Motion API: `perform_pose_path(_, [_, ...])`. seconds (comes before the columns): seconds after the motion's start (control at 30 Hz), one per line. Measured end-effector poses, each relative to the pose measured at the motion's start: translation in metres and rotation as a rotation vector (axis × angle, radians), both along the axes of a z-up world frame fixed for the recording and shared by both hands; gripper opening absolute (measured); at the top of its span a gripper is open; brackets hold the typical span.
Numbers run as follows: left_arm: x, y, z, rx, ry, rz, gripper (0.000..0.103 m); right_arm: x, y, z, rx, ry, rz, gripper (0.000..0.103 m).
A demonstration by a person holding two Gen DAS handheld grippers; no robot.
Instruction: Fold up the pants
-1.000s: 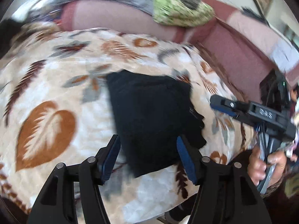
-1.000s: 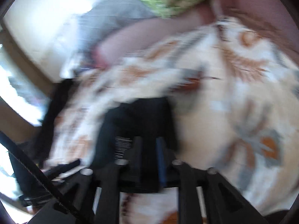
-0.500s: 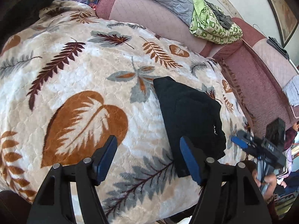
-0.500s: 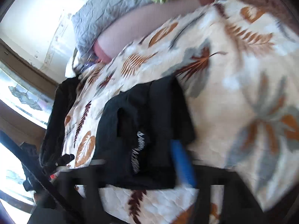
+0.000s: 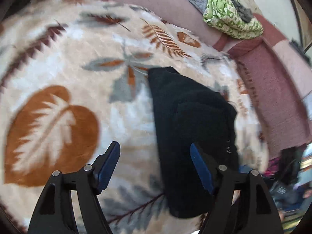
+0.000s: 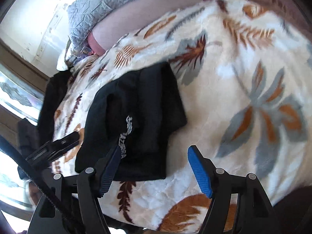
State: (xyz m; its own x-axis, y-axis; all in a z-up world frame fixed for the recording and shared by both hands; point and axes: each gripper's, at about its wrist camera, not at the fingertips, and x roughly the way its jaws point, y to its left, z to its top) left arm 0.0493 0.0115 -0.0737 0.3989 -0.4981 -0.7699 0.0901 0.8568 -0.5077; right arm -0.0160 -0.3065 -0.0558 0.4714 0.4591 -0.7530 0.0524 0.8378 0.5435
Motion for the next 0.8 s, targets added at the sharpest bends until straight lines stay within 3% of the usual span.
perform_pose_path(0.13, [0.018,-0.015,-0.009,-0.074,0.009,-0.09,0.082,-0.001,-0.006,-0.023,0.123,0.025,0.001,0.077])
perform_pose_path(0.27, [0.042,-0.029,-0.014,-0.126,0.024,-0.146,0.083,0.007,-0.016,-0.033,0.266,0.0,-0.017,0.081])
perform_pose_path(0.4, [0.063,-0.042,-0.018,-0.129,0.047,-0.154,0.084,0.029,-0.009,-0.04,0.354,-0.005,-0.01,0.081])
perform_pose_path(0.5, [0.068,-0.043,-0.014,-0.096,0.065,-0.127,0.051,0.045,0.003,-0.041,0.335,-0.006,-0.022,0.08])
perform_pose_path(0.53, [0.065,-0.041,-0.011,-0.084,0.056,-0.127,0.046,0.048,0.006,-0.039,0.323,-0.003,-0.028,0.07])
perform_pose_path(0.57, [0.06,-0.039,-0.006,-0.078,0.04,-0.131,0.044,0.049,0.009,-0.036,0.318,-0.006,-0.023,0.05])
perform_pose_path(0.63, [0.051,-0.036,0.008,-0.069,0.002,-0.145,0.042,0.046,0.016,-0.02,0.273,-0.048,0.0,0.036])
perform_pose_path(0.8, [0.058,-0.028,0.042,-0.061,-0.087,-0.114,0.042,0.046,0.04,0.026,0.176,-0.162,0.092,0.034])
